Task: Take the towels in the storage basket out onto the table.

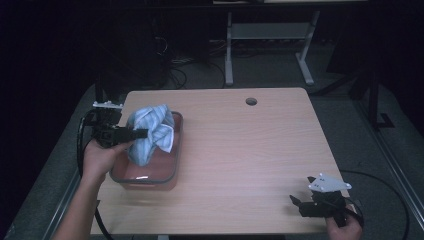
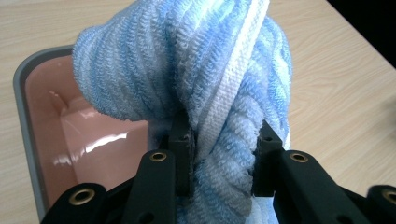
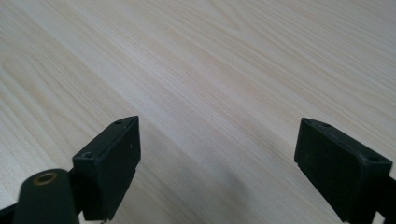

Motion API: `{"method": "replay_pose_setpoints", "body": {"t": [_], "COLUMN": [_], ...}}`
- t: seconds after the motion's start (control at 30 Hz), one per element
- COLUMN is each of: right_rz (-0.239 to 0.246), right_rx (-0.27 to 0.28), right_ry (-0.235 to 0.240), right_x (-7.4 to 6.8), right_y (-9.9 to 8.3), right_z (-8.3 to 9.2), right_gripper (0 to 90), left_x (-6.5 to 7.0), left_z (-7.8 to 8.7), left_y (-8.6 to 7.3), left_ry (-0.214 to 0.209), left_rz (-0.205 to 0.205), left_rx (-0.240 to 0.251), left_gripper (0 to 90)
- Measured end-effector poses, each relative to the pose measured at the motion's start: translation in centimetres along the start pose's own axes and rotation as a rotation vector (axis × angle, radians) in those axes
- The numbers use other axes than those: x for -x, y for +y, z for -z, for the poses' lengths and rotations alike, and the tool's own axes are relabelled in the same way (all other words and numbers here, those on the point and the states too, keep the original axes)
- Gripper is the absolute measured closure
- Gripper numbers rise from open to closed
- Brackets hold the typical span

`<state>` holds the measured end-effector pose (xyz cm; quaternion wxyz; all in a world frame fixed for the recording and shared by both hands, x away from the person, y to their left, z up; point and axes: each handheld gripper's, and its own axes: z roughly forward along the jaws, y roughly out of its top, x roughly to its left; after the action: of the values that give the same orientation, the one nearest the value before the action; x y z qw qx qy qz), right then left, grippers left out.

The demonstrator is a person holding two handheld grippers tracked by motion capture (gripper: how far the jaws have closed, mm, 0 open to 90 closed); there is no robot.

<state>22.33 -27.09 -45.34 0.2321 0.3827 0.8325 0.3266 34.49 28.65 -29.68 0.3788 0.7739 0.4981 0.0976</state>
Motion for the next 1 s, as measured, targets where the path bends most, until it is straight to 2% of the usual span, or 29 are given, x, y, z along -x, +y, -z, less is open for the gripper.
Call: {"method": "replay_pose_setpoints", "body": {"t": [0.1, 0.23, 0.6, 0.7, 1.0], "right_rz": [-0.007, -0.01, -0.005, -0.008, -0.017], "right_rx": [0.004, -0.001, 0.006, 0.007, 0.009], "right_ry": [-0.002, 0.0, -0.006, -0.009, -0.011], "right_x": [0.1, 0.1, 0.2, 0.2, 0.4], "right_y": [0.0, -0.1, 0.0, 0.0, -0.2], "right_z": [0.0, 0.0, 0.1, 0.2, 0.5], "right_gripper": [13.9, 13.9, 13.9, 13.9, 13.9], "left_x": [0.3, 0.7, 2.8, 3.4, 4.9], "left_z": [0.0, 0.3, 0.5, 0.0, -1.4], "left_y": [0.4, 0.9, 2.6, 2.8, 3.1], "left_ry": [-0.016, -0.049, -0.092, -0.085, -0.111], "left_rz": [-0.004, 0.004, -0.037, -0.054, -0.086], "left_rx": [0.002, 0.034, 0.059, 0.046, 0.022], "left_gripper": [68.1, 68.0, 68.0, 68.0, 68.0]}}
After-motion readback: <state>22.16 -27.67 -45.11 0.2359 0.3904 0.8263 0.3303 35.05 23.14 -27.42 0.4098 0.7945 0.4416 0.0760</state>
